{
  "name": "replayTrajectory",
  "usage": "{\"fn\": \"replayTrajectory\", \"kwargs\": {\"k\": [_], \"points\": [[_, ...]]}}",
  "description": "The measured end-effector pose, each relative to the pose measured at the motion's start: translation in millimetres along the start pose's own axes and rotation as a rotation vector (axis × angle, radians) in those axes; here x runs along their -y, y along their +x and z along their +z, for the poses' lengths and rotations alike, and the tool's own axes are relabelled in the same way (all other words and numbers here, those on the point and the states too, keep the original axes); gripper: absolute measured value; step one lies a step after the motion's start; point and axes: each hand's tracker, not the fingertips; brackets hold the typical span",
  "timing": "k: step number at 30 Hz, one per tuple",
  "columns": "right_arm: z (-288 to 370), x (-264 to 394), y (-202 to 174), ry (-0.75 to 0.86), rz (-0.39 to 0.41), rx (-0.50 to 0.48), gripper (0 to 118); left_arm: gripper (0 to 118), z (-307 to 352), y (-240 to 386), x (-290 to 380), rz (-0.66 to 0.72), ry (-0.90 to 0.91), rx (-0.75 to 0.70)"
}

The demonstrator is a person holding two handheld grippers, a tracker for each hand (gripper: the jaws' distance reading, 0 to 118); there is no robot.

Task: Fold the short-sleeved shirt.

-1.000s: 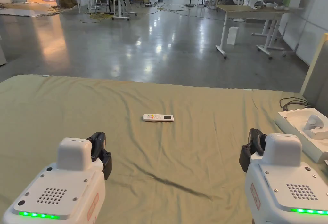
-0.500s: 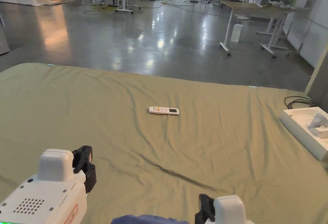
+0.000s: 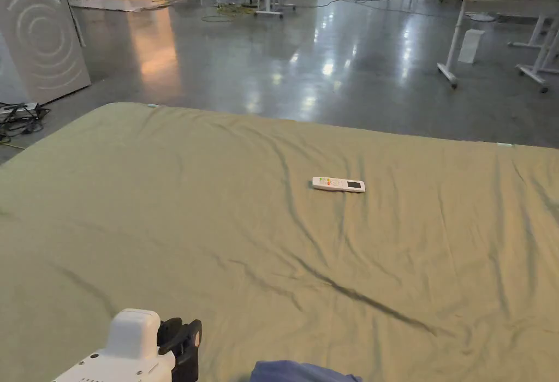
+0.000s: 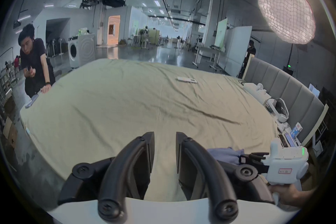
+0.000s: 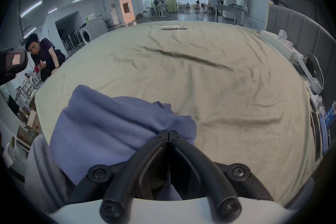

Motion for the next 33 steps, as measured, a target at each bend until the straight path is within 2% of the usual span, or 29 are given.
{"fn": "replayTrajectory", "kwargs": {"k": [4, 5, 13, 20, 24, 29, 33], "points": [[-1, -5, 6, -0.012, -0.005, -0.013, 1, 49, -16, -10, 0, 0.052, -0.127, 0.111], [-1, -5, 8, -0.016, -0.012, -0.017, 1, 50, -21, -13, -1, 0.074, -0.162, 0.145], [0, -5, 13, -0.025, -0.027, -0.030, 1, 50, -82, -61, 11, 0.365, -0.428, 0.411], [0, -4, 13, -0.023, -0.026, -0.034, 1, 50, -129, -79, 35, 0.564, -0.644, 0.595], [0, -3, 14, -0.024, -0.024, -0.034, 1, 50, -146, -78, 50, 0.576, -0.719, 0.674], [0, -3, 14, -0.027, -0.023, -0.029, 1, 50, -162, -76, 60, 0.554, -0.726, 0.721], [-1, -3, 14, -0.027, -0.020, -0.022, 1, 50, -166, -73, 63, 0.595, -0.730, 0.747]]}}
